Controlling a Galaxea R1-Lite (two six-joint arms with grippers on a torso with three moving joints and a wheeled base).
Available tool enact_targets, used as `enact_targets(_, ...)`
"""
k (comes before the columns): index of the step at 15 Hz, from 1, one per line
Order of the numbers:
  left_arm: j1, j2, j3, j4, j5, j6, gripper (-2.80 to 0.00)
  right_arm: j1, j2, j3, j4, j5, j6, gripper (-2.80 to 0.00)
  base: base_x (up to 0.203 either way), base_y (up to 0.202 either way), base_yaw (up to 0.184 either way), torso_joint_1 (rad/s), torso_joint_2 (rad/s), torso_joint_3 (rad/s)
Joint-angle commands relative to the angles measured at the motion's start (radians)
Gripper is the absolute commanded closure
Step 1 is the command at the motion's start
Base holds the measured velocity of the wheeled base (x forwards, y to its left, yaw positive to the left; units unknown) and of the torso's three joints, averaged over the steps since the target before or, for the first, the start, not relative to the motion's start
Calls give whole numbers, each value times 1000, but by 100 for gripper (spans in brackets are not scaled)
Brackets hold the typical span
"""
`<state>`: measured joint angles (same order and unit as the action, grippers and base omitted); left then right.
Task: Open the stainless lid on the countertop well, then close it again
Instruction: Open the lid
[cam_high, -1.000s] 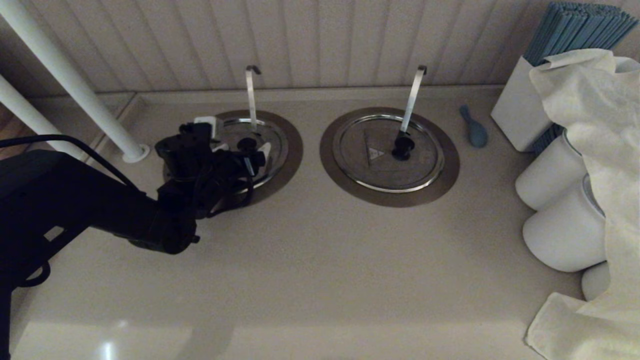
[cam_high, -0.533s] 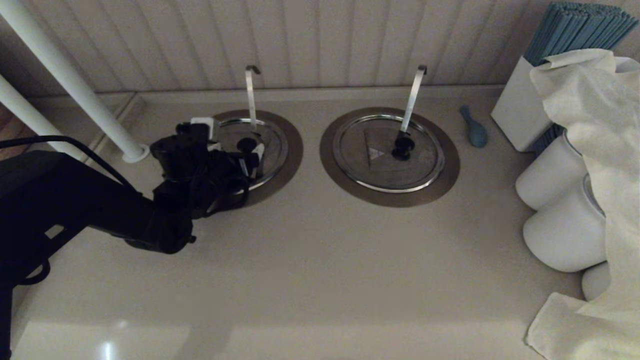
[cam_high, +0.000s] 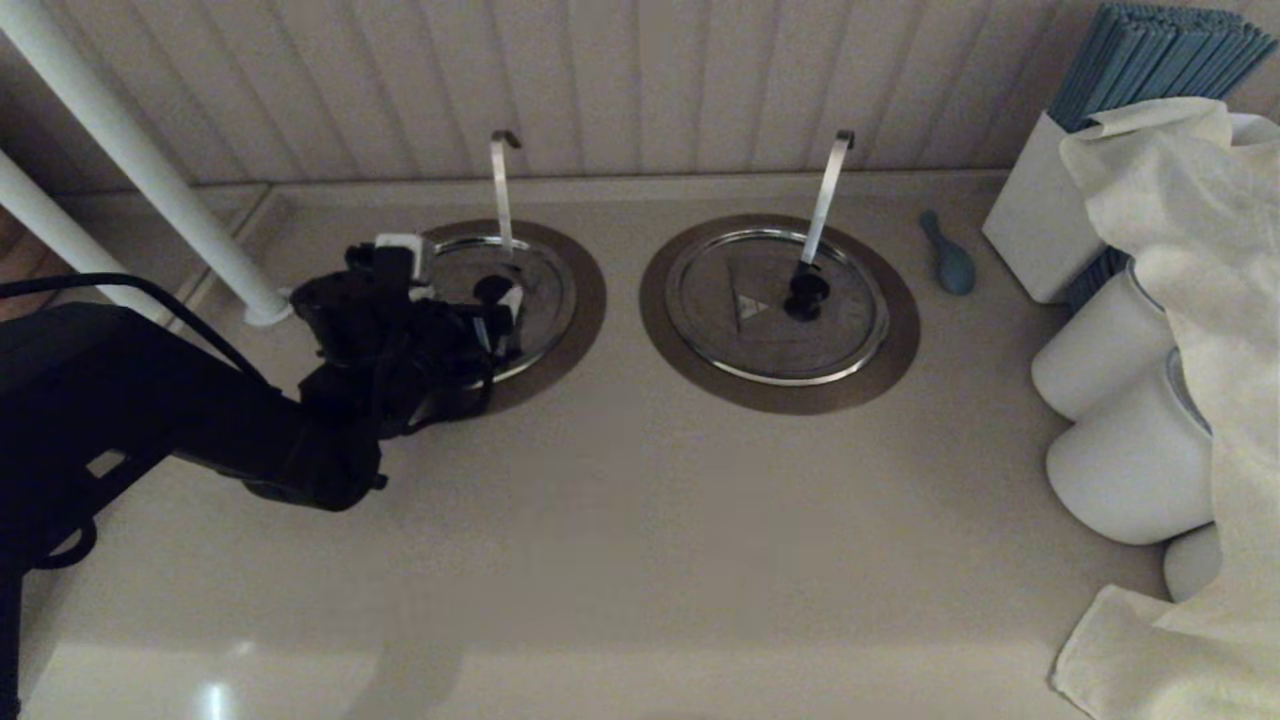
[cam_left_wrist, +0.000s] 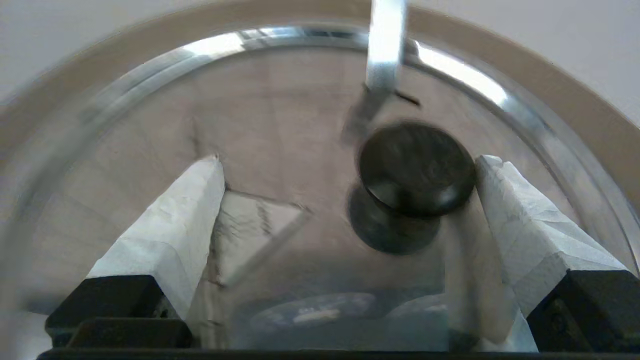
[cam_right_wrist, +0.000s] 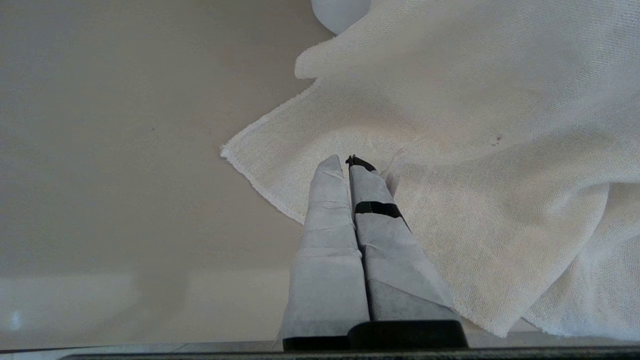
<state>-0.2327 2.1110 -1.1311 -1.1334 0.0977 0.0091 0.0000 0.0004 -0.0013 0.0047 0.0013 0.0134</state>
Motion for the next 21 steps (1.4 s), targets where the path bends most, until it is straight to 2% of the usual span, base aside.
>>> enact_targets(1, 13, -19, -3, -8, 1, 0, -280, 0, 0, 0, 0, 1, 0, 0, 0, 0, 0, 0, 0, 0)
enact_targets(7, 20, -41, -5, -8, 2, -1, -280, 0, 1, 1, 0, 0, 0, 0, 0, 0, 0, 0, 0, 0)
enact_targets(13, 103, -75, -16, -3, -11, -10, -280, 0, 0, 1, 0, 0, 0, 0, 0, 0, 0, 0, 0, 0)
enact_targets(21, 140, -135, -13, -5, -15, -9, -280, 0, 1, 1, 0, 0, 0, 0, 0, 0, 0, 0, 0, 0)
